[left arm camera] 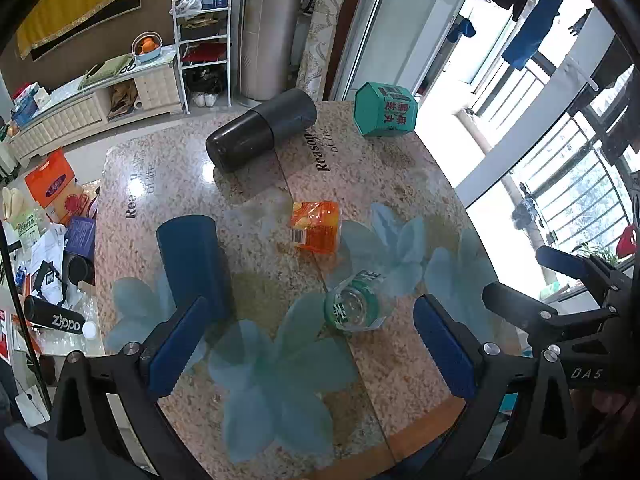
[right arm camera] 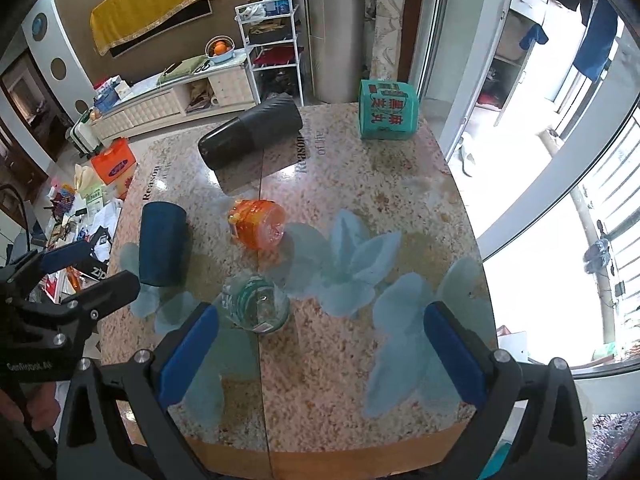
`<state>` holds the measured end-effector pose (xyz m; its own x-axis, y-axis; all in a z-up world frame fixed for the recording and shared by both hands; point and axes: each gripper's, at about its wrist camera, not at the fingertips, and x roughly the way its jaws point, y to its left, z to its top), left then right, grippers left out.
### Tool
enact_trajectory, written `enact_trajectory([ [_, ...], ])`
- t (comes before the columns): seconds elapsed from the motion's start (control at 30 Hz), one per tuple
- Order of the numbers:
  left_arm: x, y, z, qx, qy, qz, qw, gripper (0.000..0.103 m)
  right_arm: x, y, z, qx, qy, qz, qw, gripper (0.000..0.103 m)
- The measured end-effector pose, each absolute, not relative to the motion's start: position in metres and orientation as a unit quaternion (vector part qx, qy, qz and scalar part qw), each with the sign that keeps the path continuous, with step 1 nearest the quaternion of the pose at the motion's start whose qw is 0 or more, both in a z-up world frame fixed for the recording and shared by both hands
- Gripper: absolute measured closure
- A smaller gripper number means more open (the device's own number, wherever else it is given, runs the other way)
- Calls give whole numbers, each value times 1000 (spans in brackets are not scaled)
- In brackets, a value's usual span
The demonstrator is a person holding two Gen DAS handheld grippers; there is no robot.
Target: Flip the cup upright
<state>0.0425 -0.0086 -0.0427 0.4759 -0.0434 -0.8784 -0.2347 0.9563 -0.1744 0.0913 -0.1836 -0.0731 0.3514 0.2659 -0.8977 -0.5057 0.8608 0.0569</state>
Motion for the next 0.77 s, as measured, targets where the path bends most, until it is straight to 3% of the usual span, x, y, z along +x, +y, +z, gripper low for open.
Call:
enact_trajectory([
  [0.77, 38, -10, -43, -132, 511, 47, 848, 0, 82, -183, -70, -106, 520, 238, 814, 0],
])
